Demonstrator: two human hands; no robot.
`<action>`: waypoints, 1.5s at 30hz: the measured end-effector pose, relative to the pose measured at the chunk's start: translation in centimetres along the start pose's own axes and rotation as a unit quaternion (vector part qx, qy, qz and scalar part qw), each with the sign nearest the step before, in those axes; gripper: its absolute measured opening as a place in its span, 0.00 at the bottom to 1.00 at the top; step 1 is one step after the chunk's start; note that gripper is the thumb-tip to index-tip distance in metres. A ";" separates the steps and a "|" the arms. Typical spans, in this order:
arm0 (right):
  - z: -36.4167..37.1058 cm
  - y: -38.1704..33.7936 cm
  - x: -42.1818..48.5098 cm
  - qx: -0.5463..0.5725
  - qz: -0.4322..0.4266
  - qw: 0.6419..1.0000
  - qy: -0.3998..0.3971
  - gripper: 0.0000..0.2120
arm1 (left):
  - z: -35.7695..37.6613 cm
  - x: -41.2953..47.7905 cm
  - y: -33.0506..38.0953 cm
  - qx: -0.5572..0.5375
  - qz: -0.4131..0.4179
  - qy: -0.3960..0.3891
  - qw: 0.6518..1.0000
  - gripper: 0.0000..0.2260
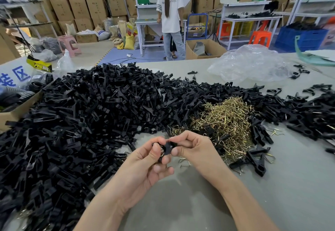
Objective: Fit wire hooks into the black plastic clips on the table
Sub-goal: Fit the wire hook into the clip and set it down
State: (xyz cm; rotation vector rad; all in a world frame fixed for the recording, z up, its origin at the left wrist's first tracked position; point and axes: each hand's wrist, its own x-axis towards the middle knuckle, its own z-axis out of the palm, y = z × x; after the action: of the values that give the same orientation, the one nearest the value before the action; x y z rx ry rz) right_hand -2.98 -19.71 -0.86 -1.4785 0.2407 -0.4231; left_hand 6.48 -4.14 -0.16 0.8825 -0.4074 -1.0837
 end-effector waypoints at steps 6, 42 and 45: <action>-0.1 -0.1 -0.1 -0.003 0.005 1.000 0.002 0.12 | 0.4 -0.1 0.0 0.003 0.005 0.013 1.000 0.07; -0.4 -0.6 -0.2 0.030 0.037 0.999 -0.017 0.13 | 0.9 -0.2 -0.4 -0.097 -0.042 0.007 0.994 0.08; -0.5 -0.4 -0.3 0.029 0.039 0.999 -0.019 0.13 | 1.0 -0.2 -0.4 -0.120 -0.046 0.011 0.992 0.07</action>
State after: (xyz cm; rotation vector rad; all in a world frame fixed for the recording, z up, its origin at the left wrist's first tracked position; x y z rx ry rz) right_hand -3.46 -20.08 -0.57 -1.4133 0.2528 -0.3368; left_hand 5.47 -4.42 0.16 0.7044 -0.2134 -1.1801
